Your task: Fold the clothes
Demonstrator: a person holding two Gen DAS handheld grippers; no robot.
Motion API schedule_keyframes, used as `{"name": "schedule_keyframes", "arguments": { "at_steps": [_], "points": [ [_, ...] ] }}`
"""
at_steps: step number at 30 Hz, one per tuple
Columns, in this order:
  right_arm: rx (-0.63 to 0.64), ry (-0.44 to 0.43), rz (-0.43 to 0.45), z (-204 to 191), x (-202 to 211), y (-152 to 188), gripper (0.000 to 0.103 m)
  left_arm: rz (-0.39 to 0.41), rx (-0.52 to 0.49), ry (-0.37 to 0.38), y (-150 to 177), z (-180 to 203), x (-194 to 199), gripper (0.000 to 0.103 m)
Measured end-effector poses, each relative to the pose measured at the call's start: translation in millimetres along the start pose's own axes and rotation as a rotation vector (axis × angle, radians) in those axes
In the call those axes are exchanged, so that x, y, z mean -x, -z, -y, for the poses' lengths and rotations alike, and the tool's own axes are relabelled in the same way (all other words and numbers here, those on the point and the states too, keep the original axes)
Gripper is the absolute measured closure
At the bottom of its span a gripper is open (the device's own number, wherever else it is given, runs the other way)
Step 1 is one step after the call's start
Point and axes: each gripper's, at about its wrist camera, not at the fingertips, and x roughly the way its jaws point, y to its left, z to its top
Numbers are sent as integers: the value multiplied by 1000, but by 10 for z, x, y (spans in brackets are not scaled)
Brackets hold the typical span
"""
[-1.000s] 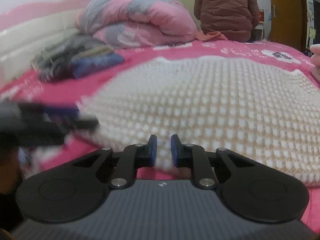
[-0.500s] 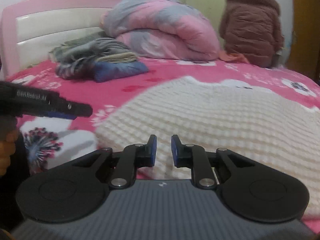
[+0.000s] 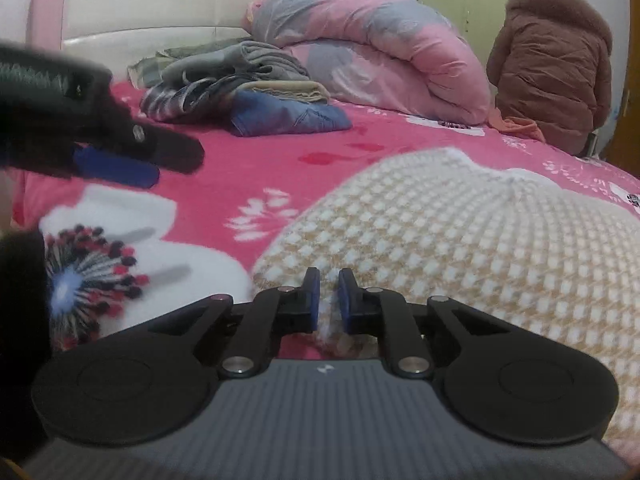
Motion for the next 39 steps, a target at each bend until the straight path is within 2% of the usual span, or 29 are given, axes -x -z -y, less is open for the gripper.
{"name": "schedule_keyframes", "arguments": {
  "at_steps": [4, 7, 10, 12, 16, 17, 20, 22, 23, 25, 28, 29, 32, 36, 39],
  "points": [
    [-73, -16, 44, 256, 424, 63, 92, -5, -87, 58, 26, 335, -130, 47],
    [-188, 73, 63, 557, 781, 204, 92, -30, -182, 98, 117, 658, -308, 47],
    [-293, 188, 91, 936, 1129, 394, 92, -92, -285, 130, 307, 980, -587, 47],
    [-340, 267, 73, 1193, 1215, 553, 92, -157, -355, 93, 472, 1154, -787, 47],
    [-434, 424, 35, 1706, 1386, 870, 93, -173, -456, 19, 606, 1335, -867, 44],
    [-471, 453, 35, 1838, 1445, 951, 97, -185, -458, 14, 597, 1348, -876, 44],
    [-699, 453, 106, 2240, 1747, 1198, 99, -222, -442, 2, 561, 1379, -907, 44],
    [-767, 468, 129, 2334, 1825, 1232, 98, -237, -438, -11, 520, 1381, -913, 43],
    [-784, 466, 139, 2347, 1843, 1223, 93, -243, -442, -20, 516, 1399, -918, 42],
    [-759, 416, 158, 2234, 1804, 1118, 93, -253, -450, -39, 515, 1443, -931, 41],
    [-609, 320, 167, 1899, 1628, 873, 92, -269, -453, -59, 494, 1486, -952, 41],
    [-550, 314, 150, 1791, 1527, 801, 91, -275, -453, -64, 485, 1495, -959, 40],
    [-435, 341, 19, 1600, 1157, 759, 86, -283, -452, -71, 473, 1514, -973, 39],
    [-276, 433, 0, 1361, 981, 762, 85, -279, -461, -77, 494, 1522, -967, 38],
    [-281, 434, -7, 1348, 964, 749, 84, -278, -471, -85, 500, 1543, -974, 38]
  ]
}}
